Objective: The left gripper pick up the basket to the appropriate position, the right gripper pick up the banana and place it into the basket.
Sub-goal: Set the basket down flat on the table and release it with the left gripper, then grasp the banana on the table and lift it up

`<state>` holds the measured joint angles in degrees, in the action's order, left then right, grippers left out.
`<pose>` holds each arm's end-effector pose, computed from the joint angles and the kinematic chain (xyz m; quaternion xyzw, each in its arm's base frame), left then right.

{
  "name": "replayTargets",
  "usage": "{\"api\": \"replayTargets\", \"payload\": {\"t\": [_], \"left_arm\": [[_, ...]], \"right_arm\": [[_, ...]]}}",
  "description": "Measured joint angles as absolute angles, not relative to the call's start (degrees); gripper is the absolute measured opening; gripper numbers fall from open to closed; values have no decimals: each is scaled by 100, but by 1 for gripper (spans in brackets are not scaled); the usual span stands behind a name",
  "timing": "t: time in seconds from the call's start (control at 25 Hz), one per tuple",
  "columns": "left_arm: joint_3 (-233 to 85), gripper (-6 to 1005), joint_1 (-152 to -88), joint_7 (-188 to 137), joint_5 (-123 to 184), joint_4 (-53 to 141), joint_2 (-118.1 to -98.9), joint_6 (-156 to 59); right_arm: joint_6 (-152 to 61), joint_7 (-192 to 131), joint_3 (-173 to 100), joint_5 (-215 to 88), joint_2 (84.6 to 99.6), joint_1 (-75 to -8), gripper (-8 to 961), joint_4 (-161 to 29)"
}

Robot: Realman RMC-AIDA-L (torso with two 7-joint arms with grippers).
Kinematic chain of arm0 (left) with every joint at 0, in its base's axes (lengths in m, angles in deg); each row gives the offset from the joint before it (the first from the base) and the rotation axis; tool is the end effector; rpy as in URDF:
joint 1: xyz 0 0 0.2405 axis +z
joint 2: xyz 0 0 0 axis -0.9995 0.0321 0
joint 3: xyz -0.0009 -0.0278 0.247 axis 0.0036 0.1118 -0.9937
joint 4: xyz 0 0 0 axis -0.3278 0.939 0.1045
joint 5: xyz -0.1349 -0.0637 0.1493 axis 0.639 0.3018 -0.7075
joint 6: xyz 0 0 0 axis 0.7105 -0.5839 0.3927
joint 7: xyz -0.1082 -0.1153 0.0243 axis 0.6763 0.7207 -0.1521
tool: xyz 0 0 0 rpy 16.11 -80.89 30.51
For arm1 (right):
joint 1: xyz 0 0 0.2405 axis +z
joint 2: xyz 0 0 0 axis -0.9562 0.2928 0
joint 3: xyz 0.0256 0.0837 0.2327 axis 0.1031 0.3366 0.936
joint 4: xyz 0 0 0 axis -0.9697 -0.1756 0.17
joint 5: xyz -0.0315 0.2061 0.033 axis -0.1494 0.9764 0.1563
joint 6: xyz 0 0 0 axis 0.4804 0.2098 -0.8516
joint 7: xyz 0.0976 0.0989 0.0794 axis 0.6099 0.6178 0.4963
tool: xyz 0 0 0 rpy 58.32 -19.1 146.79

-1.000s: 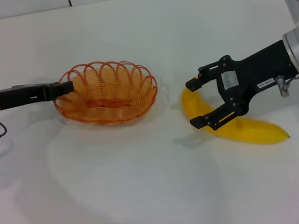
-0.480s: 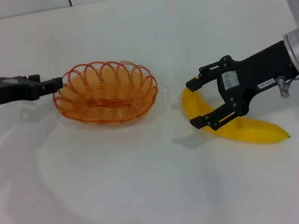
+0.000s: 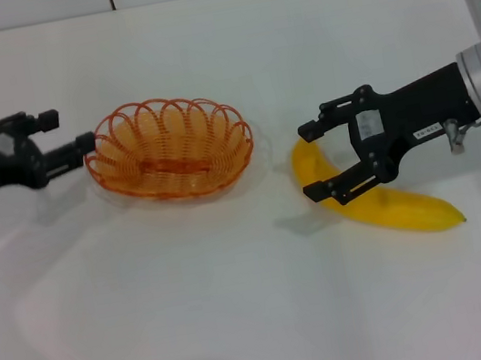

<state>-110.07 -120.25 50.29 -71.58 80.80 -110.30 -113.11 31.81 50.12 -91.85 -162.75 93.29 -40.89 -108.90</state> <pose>-0.2733 0.3832 0.0146 -0.9287 -0.1956 -0.1639 0.2688 0.2294 0.3466 -0.0116 -0.9879 0.1010 0.0950 0.0690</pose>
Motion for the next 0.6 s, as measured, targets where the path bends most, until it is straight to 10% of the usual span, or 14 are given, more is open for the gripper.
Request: {"api": "replayTargets", "payload": {"t": [0.6], "left_arm": [[-11015, 666, -11115, 3887, -6577, 8025, -10990, -12029]], "right_arm": [[2588, 5122, -9180, -16310, 9562, -4127, 869, -11144]]}}
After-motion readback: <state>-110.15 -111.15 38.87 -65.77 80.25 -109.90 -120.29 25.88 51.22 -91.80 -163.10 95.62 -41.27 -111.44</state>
